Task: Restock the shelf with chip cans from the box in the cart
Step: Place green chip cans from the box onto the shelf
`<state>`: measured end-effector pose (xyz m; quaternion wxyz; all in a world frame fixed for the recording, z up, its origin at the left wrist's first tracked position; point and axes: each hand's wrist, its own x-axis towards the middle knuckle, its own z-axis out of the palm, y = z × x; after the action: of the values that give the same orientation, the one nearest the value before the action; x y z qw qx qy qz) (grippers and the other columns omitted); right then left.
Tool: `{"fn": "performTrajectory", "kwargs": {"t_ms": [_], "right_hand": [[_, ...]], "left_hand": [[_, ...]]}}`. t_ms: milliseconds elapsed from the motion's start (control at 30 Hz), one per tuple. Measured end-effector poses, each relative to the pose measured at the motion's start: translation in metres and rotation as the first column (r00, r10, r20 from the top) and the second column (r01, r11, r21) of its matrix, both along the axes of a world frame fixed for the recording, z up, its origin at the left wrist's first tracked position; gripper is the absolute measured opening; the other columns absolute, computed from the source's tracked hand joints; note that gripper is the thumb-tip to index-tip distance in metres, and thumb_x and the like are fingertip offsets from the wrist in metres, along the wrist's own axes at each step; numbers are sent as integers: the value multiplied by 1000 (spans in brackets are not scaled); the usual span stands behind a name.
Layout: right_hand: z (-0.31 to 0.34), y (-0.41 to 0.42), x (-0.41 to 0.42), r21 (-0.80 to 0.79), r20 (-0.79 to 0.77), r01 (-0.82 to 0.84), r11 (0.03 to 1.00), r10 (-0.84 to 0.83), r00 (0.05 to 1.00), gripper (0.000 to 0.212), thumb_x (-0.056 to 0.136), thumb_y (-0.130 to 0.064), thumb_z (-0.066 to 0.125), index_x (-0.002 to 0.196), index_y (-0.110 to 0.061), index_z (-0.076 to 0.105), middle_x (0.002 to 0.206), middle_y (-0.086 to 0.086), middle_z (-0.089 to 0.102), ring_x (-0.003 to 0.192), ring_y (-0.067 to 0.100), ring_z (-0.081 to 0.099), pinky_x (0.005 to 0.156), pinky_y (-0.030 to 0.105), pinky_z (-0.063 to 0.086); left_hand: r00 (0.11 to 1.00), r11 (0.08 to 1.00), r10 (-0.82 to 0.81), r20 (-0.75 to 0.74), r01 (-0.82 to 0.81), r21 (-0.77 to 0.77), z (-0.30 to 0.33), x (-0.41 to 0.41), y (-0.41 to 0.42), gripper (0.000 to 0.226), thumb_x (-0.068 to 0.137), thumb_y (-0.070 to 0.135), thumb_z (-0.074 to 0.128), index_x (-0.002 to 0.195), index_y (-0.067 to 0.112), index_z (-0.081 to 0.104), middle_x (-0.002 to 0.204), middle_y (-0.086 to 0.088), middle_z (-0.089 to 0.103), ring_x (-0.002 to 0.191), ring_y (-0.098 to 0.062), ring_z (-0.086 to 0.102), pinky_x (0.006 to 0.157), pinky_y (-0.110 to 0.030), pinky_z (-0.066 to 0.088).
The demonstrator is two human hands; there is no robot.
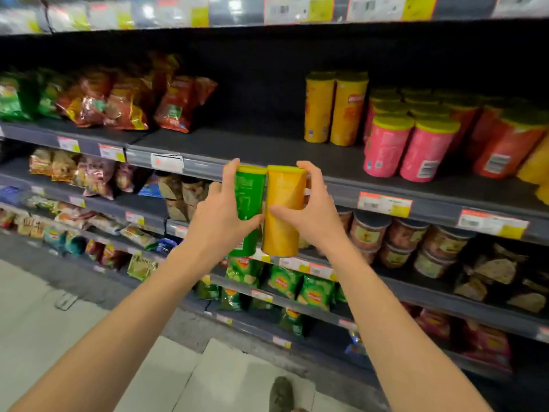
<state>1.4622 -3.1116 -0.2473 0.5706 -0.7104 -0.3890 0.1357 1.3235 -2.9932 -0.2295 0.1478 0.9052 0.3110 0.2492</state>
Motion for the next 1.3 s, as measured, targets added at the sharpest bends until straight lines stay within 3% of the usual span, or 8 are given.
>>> {"fn": "performTrajectory", "kwargs": {"t_ms": [200,300,433,700,833,1033,1133,1300], "right_hand": [[36,51,27,94,82,14,996,-21,996,86,75,-29,83,142,-40,30,127,-8,54,112,13,57,91,36,52],[54,72,41,142,128,46,989,-65,990,87,75,-29,83,142,-42,29,130,-10,48,118,15,51,91,36,50],[66,97,60,178,174,112,978,-144,974,88,75,-27,83,144,-38,29,132,-6,50,114,14,54,88,32,50],[65,132,81,186,255,215,959,-259,932,89,78,-30,79,146,-40,22,140,0,51,117,17,59,96,41,53],[56,142,86,165,258,230,959,-266,929,87,80,-26,80,146,-38,24,143,-2,44,122,13,50,97,29,45],[37,155,84,185,248,256,949,-297,922,90,78,-20,81,147,-33,26,141,-10,43,126,6,48,102,26,46],[33,160,78,164,269,266,950,-302,914,87,78,-19,80,147,-29,28,142,-4,45,125,10,51,102,35,49],[30,166,69,127,341,420,899,-437,832,102,72,-47,84,148,-45,17,146,0,32,134,17,43,107,42,45]], "left_hand": [[996,995,-24,84,16,98,34,24,53,105,79,46,75,151,37,0,120,-10,51,92,-32,60,74,-42,49],[991,989,-66,118,50,138,51,42,80,105,77,47,76,151,36,1,123,-11,52,100,-34,59,80,-46,50],[980,980,-125,153,98,174,63,68,106,104,77,44,77,151,33,5,122,-10,52,102,-33,58,76,-39,42],[969,983,-166,181,149,106,65,110,145,97,76,42,79,143,34,9,126,-11,50,104,-38,59,80,-42,44],[967,984,-168,192,153,91,52,124,161,97,76,39,81,145,21,15,135,-15,44,102,-46,60,78,-46,48],[956,979,-204,211,203,24,32,131,180,100,77,38,81,149,15,16,144,-15,38,103,-47,60,79,-45,48],[942,970,-227,246,240,-24,29,128,191,98,77,39,81,148,16,17,145,-13,39,104,-44,60,80,-43,47],[901,934,-337,273,357,-25,26,124,205,94,78,43,78,146,23,16,139,-9,43,91,-33,63,74,-39,50]]}}
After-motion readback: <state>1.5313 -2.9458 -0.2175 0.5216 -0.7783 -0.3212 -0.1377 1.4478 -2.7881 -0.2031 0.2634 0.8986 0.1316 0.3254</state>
